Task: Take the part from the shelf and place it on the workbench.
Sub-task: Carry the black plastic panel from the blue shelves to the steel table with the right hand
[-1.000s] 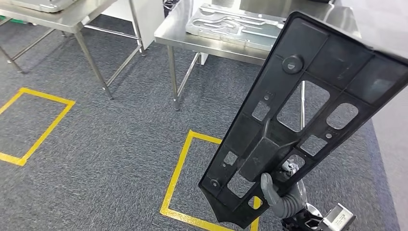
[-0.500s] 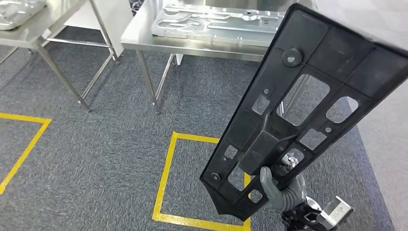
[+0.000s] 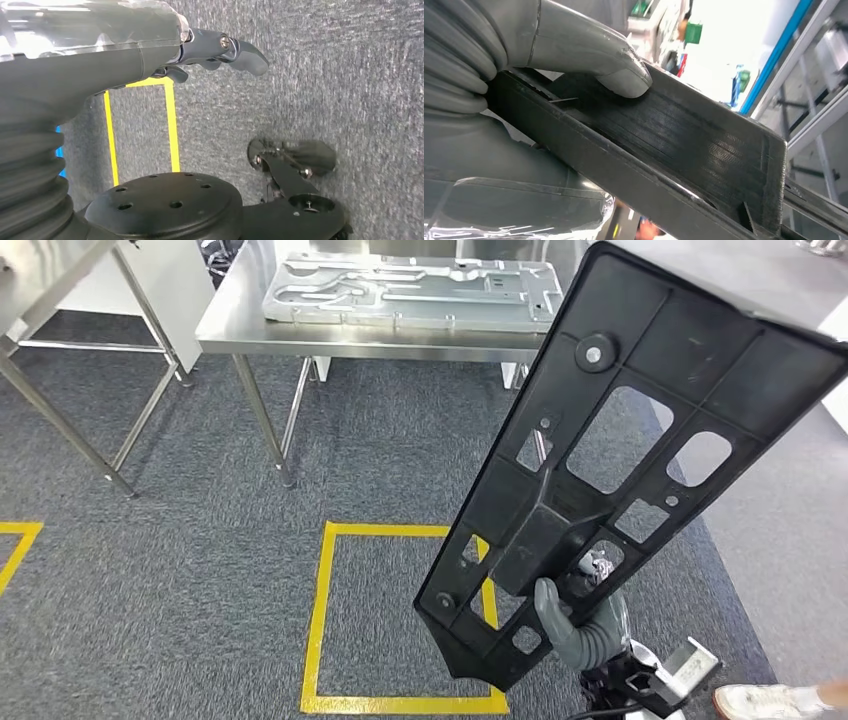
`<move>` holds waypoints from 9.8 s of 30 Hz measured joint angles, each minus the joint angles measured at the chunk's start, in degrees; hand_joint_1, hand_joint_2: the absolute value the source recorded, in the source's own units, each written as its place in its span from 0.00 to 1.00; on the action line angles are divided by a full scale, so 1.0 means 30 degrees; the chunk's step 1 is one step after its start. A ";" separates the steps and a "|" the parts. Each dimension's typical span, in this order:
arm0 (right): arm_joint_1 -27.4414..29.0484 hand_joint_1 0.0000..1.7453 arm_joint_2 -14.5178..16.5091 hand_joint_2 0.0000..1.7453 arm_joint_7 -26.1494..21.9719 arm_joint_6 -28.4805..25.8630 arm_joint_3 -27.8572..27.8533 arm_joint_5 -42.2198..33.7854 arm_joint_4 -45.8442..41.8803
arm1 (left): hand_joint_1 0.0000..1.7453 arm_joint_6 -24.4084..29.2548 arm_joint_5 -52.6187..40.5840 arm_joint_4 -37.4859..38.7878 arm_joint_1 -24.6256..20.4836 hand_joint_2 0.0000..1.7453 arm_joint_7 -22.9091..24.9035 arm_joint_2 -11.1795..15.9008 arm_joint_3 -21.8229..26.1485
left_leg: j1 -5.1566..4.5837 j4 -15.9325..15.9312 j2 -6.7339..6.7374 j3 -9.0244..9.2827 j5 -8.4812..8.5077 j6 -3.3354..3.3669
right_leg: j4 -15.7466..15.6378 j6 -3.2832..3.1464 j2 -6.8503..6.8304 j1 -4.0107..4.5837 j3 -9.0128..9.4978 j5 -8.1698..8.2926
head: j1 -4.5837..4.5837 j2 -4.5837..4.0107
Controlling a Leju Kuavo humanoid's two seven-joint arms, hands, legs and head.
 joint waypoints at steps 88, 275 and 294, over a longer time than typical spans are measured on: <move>-0.0113 1.00 -0.0146 1.00 -0.0257 -0.0448 0.0153 0.0400 0.0022 | 0.00 -0.1965 0.1956 0.0000 0.0102 1.00 -0.0195 -0.0115 0.1169 | -0.0216 0.0135 0.0396 -0.0240 0.0108 -0.0324 | -0.2309 -0.0486 -0.0524 0.0170 0.1514 0.1090 | -0.0004 0.0000; 0.0446 1.00 -0.0661 1.00 -0.0322 -0.1309 0.0241 0.0515 -0.0690 | 0.00 -0.2280 0.2712 0.0004 0.0012 1.00 -0.0029 -0.0149 0.0599 | -0.0120 0.0047 0.0229 -0.0512 0.0486 0.0092 | -0.0498 -0.0010 -0.0609 -0.0050 0.1232 -0.0440 | 0.0004 0.0000; 0.0661 1.00 -0.0641 1.00 -0.0270 -0.1236 0.0233 0.0524 -0.0738 | 0.00 -0.2357 0.2701 0.0000 0.0029 1.00 -0.0027 -0.0157 0.0423 | -0.0184 0.5575 0.0239 -0.2849 -0.2275 -0.0857 | -0.2627 -0.0947 -0.0636 -0.0031 0.1675 0.1231 | -0.0004 0.0000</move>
